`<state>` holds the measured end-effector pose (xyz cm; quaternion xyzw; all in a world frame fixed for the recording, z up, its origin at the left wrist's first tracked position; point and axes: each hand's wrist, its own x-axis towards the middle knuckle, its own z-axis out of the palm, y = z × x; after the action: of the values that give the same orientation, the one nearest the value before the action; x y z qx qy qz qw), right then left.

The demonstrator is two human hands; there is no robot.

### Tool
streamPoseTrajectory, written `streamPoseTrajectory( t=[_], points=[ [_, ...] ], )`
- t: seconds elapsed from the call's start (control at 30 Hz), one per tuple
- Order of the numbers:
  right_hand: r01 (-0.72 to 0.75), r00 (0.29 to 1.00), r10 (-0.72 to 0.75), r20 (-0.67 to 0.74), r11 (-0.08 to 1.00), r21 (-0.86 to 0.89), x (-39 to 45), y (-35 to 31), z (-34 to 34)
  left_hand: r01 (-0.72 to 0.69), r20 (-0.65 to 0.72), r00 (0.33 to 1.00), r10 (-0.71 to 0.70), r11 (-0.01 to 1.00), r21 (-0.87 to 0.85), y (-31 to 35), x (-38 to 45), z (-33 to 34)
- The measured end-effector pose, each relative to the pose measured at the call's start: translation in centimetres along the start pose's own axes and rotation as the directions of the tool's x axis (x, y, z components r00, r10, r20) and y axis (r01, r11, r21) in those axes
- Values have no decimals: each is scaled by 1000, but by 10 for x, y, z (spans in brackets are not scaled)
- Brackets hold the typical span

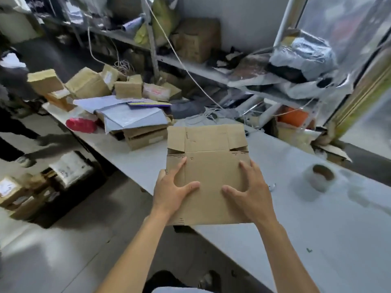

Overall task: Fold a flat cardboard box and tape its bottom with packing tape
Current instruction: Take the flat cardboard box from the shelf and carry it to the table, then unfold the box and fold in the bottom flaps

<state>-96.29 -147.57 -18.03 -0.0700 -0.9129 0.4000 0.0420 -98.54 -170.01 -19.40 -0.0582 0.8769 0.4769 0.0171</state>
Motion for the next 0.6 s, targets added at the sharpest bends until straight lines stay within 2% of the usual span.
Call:
streamPoseTrajectory(
  t=[0.23, 0.47, 0.53, 0.6],
  points=[
    [-108, 992, 113, -54, 991, 78, 28, -2, -4, -28, 161, 986, 38, 998, -63, 0, 63, 6],
    [-310, 943, 313, -113, 950, 49, 42, -19, 23, -79, 267, 951, 154, 959, -270, 13, 115, -9],
    [-332, 925, 332, -185, 943, 33, 48, -29, 30, -61, 327, 930, 167, 949, -310, 19, 128, -17],
    [-299, 912, 287, -293, 954, 4, 57, -42, 33, -114, 375, 904, 207, 960, -255, 27, 144, -27]
  ],
)
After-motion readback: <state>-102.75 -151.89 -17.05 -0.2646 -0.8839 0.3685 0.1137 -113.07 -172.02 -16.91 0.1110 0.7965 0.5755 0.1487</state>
